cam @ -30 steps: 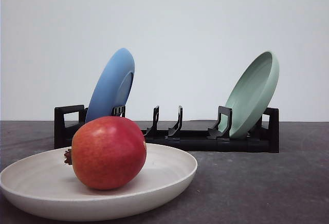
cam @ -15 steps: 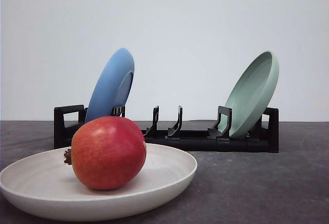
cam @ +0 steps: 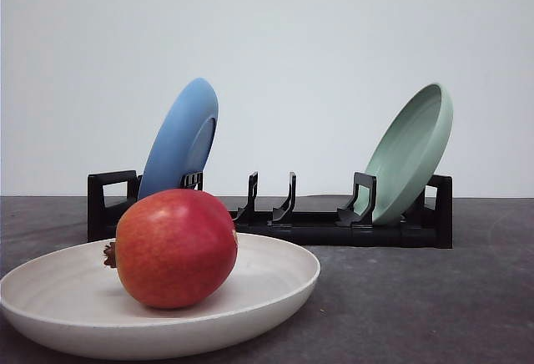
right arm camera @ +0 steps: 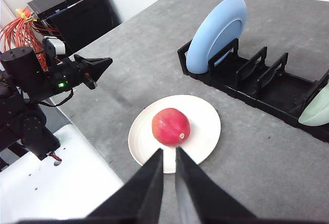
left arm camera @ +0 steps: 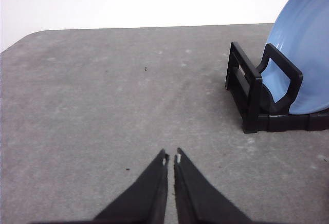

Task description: Place pomegranate in white plate

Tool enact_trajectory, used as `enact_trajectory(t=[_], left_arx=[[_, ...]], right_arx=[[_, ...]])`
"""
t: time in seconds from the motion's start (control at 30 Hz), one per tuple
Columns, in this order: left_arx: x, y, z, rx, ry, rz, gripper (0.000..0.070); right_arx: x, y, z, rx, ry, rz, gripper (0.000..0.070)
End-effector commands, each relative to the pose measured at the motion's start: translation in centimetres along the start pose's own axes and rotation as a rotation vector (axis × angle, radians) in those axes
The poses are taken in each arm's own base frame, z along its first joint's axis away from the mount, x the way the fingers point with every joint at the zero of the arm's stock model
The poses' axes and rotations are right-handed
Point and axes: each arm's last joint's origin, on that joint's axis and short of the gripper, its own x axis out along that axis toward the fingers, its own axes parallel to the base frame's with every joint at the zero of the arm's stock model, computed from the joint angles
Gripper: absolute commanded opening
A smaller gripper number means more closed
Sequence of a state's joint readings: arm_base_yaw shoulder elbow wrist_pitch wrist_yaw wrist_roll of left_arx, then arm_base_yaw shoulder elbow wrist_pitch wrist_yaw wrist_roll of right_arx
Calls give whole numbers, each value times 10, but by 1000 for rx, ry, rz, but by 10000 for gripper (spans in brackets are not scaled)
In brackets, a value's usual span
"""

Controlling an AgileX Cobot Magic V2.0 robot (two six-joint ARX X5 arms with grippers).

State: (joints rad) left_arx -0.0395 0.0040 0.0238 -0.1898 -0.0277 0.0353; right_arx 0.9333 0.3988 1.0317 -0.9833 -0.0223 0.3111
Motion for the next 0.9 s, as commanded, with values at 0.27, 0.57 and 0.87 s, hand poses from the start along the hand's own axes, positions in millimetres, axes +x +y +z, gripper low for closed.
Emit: enact_trajectory(t=[0.27, 0.57, 0.87], left_arx=[[1, 0, -3, 2, 8, 5, 4], [1, 0, -4, 2, 8, 5, 3], [1, 0, -3, 2, 8, 6, 3]], right_arx=[[-3, 2, 4, -12, -22, 11, 37], [-3, 2, 4, -12, -22, 11, 37], [-3, 2, 4, -12, -22, 11, 37]])
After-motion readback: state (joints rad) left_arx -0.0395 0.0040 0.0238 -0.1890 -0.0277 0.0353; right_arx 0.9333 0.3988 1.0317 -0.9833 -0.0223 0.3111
